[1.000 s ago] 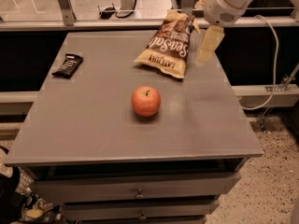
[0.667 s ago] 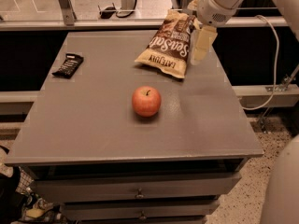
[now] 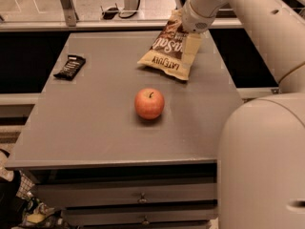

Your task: Move brown chip bag near rxbar chocolate

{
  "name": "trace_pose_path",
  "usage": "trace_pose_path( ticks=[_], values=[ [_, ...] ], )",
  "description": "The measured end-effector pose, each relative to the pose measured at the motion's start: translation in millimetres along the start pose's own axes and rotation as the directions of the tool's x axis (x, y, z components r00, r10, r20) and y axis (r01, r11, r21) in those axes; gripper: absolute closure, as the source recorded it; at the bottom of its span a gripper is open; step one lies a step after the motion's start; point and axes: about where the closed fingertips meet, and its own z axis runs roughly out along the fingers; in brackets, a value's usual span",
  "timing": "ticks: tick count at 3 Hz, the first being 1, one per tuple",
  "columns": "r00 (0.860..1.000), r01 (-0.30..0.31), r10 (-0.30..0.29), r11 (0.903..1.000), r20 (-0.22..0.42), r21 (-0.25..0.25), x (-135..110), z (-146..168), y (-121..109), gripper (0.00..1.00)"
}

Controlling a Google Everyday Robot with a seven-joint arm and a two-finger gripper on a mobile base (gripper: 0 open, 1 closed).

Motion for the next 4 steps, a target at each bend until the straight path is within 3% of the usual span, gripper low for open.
trace_pose_path(
  ticks=[1,2,3,4],
  values=[
    [1.000,0.018,-0.018,0.9997,-0.009,-0.019,-3.5,22.8,-6.8,0.00],
    [0.999,0.044,-0.045,0.9982,-0.028,-0.040,-12.2,53.9,-17.8,0.22],
    [0.999,0.043,-0.044,0.9982,-0.027,-0.041,-11.8,53.8,-17.4,0.46],
    [0.999,0.043,-0.044,0.9982,-0.027,-0.041,-12.8,50.7,-18.9,0.78]
  ],
)
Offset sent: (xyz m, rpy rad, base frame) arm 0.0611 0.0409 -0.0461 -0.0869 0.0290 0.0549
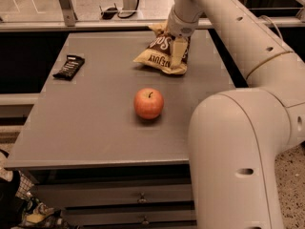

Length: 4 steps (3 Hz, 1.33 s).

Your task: Move brown chip bag near rxbar chocolate

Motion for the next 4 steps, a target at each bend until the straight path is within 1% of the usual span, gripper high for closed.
trace_pose_path(
  ticks=[1,2,4],
  values=[
    [1.000,0.000,0.000,1.0000,0.000,0.000,-0.2,-0.9,-0.4,0.98],
    [1.000,0.000,0.000,1.0000,0.000,0.000,-0.3,-1.3,-0.5,1.00],
    [1.000,0.020,-0.018,0.9964,-0.024,0.083,2.7,-48.2,-13.8,1.00]
  ],
)
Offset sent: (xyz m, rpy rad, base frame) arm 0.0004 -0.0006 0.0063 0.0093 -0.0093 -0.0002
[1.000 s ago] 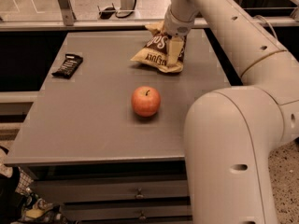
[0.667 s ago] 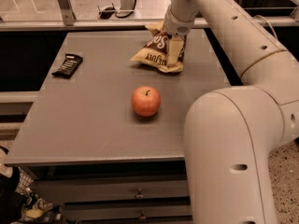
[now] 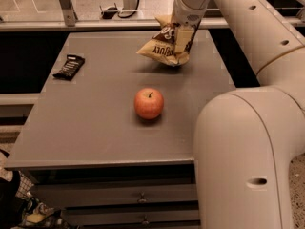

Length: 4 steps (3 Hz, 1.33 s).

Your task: Move brown chip bag near rxbar chocolate

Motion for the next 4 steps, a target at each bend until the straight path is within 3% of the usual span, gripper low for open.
trace_pose_path(
  ticks=[1,2,3,4],
  values=[
    [1.000,0.016,-0.016,0.9982,-0.001,0.058,-2.3,-28.5,-7.3,1.00],
    [0.996,0.057,-0.066,0.9870,0.056,0.151,-20.5,-60.4,-20.1,1.00],
    [0.985,0.093,-0.121,0.9737,0.126,0.208,-41.1,-74.1,-29.1,1.00],
    [0.945,0.096,-0.164,0.9658,0.282,0.241,-88.2,-87.5,-26.4,1.00]
  ],
)
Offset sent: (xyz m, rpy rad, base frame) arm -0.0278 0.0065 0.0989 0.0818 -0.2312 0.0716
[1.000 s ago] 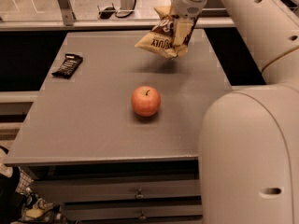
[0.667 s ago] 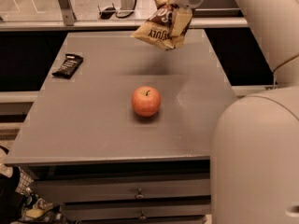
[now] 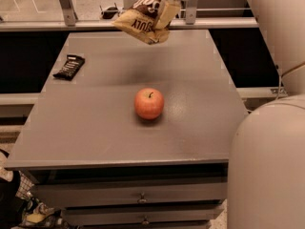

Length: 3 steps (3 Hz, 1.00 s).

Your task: Move brown chip bag near rxbar chocolate

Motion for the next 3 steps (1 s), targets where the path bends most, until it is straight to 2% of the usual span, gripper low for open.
trace_pose_path(
  ticks=[1,2,3],
  values=[
    [0.993,-0.004,0.003,0.9999,0.118,0.011,-34.2,2.2,3.3,1.00],
    [0.961,-0.001,0.002,1.0000,0.276,-0.003,-90.5,13.9,15.9,1.00],
    [0.943,0.009,-0.001,0.9997,0.333,-0.023,-121.4,24.8,22.7,1.00]
  ],
)
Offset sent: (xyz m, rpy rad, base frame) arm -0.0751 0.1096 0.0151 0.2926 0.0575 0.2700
